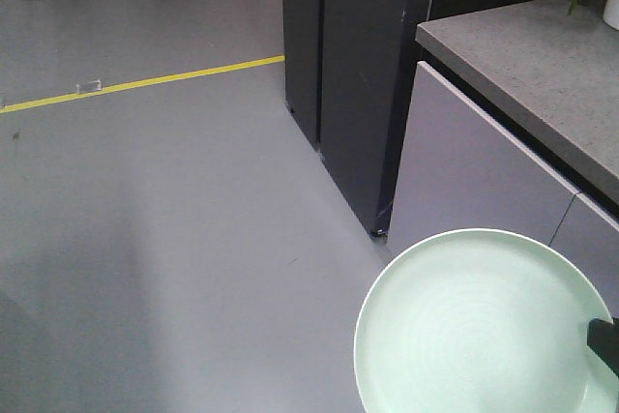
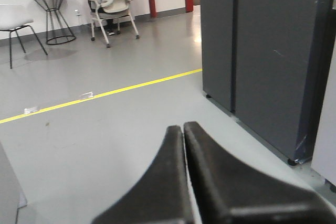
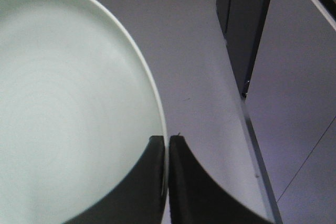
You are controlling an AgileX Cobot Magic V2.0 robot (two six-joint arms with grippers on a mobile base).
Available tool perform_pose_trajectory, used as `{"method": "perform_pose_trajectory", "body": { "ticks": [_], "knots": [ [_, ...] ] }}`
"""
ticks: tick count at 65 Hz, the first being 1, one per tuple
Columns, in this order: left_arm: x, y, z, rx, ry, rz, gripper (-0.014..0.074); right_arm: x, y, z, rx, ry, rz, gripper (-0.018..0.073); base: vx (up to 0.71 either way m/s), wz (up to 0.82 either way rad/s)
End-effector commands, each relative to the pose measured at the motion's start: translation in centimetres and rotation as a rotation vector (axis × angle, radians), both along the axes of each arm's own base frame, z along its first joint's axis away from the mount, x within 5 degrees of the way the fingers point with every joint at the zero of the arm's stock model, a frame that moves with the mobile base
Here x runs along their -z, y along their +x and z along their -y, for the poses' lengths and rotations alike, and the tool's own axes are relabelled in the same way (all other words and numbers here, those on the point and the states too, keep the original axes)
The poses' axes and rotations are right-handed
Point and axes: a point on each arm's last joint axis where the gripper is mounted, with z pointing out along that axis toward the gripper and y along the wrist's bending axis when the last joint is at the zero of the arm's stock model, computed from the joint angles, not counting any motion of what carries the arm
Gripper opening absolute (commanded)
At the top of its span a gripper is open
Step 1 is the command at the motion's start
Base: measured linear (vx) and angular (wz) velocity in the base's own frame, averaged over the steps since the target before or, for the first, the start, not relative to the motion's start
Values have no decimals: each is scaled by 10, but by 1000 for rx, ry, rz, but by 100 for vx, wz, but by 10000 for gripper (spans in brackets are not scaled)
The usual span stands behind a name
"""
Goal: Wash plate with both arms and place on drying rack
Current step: 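Drive up to the stainless steel sink with the plate held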
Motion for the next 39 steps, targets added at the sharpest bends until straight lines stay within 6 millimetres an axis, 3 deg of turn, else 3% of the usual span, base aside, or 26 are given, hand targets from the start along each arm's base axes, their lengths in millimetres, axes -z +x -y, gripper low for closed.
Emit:
{"method": "perform_pose_trajectory", "body": {
  "ticks": [1,39],
  "knots": [
    [-14,-1,0,-4,-5,106,-6,-13,3,1,32,27,78,-1,12,-22],
    [-14,-1,0,-4,-5,106,-6,-13,3,1,32,27,78,-1,10,-24]
  ]
}}
